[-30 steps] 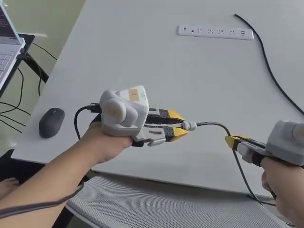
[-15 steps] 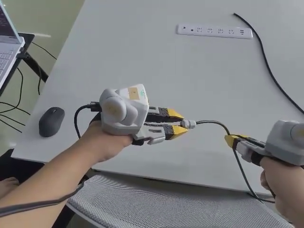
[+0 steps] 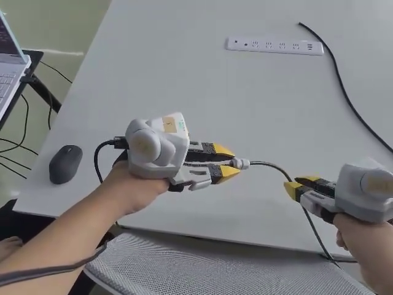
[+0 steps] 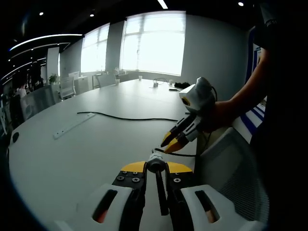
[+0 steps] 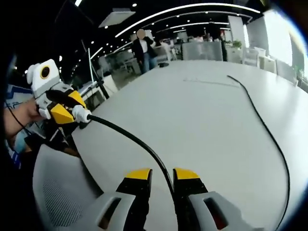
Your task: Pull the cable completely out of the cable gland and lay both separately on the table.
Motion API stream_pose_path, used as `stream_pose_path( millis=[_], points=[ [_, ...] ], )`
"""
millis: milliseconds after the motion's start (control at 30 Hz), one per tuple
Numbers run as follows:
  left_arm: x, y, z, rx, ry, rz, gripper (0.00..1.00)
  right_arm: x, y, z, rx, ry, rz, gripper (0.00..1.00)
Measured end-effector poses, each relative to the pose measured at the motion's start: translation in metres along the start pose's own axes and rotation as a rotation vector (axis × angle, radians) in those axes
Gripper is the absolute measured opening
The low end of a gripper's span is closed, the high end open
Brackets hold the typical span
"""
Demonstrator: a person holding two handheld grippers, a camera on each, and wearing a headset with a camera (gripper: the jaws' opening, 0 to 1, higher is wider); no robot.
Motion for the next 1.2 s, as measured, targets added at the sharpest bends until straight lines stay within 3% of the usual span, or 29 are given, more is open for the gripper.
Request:
stream_pose_path(
  millis=[133,367,500,700,833,1033,1200],
  points=[
    [0.0,-0.001,-0.001,-0.005,0.0,0.002,0.15,0.025,0.016,0.008,0.038,-0.063,0.092,0.25],
    [-0.001,-0.002,-0.003,-0.018,0.007,0.008,0.15,0.056,0.053,0.006,0.127,-0.098,0.446,0.3],
    [-0.002,-0.002,-0.003,-0.021,0.007,0.013,0.15,0.055,0.067,0.003,0.151,-0.077,0.604,0.29],
    [-0.002,-0.003,-0.001,-0.023,0.007,0.022,0.15,0.036,0.076,-0.005,0.165,-0.011,0.769,0.21],
    [-0.002,-0.004,-0.002,-0.026,0.005,0.027,0.15,0.034,0.081,-0.008,0.168,-0.006,0.795,0.13],
    [-0.001,-0.006,-0.002,-0.028,0.0,0.028,0.15,0.037,0.087,-0.008,0.184,-0.02,0.8,0.08],
    [0.0,-0.007,-0.003,-0.033,0.0,0.032,0.15,0.039,0.083,-0.008,0.174,-0.026,0.791,0.02]
  ],
)
Point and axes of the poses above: the centre of the closed fingertips' face, and the gripper's own axes: z roughly backward along the fingers, y roughly to its left, x roughly out of its top, the point moved 4 cm from there along z, roughly backward along the fingers, and after that the axes turned 3 degrees about -z, right-handed, at the moved point
